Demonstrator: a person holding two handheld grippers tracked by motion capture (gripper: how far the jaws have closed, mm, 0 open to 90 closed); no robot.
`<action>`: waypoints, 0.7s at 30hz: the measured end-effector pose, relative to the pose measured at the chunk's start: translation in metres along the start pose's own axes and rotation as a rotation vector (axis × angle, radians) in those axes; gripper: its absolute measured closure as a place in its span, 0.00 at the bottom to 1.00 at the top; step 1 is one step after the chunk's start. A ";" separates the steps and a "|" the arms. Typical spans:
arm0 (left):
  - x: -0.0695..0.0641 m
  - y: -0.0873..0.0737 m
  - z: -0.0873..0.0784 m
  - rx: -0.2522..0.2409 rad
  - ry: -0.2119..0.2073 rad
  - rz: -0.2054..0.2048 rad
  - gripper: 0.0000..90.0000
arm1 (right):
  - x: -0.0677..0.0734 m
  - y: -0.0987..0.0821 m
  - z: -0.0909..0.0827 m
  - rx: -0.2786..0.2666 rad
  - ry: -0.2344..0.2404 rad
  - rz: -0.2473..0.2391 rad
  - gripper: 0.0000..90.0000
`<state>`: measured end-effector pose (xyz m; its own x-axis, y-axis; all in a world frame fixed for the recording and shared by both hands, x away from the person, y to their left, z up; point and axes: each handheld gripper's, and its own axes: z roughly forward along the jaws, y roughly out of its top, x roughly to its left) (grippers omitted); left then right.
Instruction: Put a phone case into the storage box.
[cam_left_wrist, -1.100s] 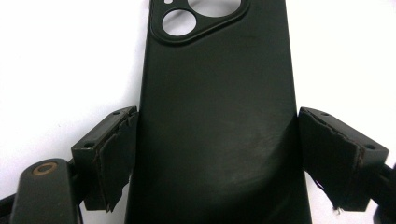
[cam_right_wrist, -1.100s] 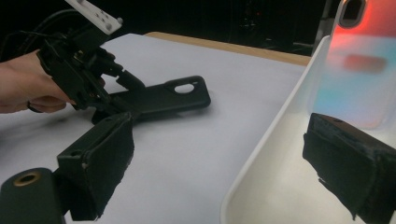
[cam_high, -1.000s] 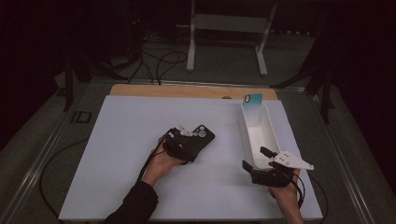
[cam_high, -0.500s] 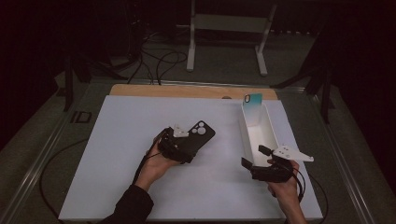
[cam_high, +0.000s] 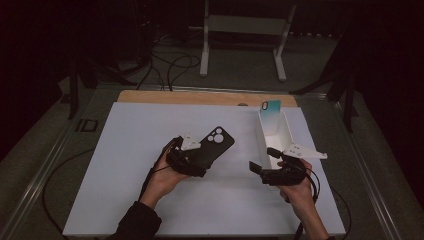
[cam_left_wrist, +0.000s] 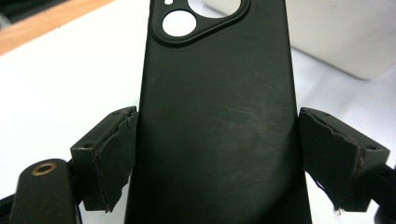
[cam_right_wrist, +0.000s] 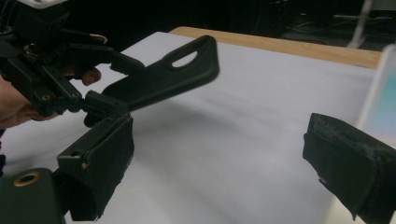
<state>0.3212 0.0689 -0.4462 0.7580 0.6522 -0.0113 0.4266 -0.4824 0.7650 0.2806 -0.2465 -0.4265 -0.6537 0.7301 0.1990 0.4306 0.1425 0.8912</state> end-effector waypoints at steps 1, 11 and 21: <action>-0.001 0.001 -0.001 -0.005 0.000 0.001 0.18 | 0.001 0.002 0.001 0.002 0.004 0.000 0.10; -0.014 0.010 -0.013 -0.051 -0.019 0.042 0.18 | 0.011 0.018 0.015 0.022 0.062 0.006 0.10; -0.024 0.014 -0.017 -0.114 -0.080 0.104 0.17 | 0.013 0.026 0.026 0.049 0.096 0.033 0.15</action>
<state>0.3006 0.0567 -0.4248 0.8338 0.5516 0.0238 0.2888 -0.4725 0.8327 0.2996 -0.2157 -0.4119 -0.6942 0.6680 0.2682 0.4810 0.1533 0.8632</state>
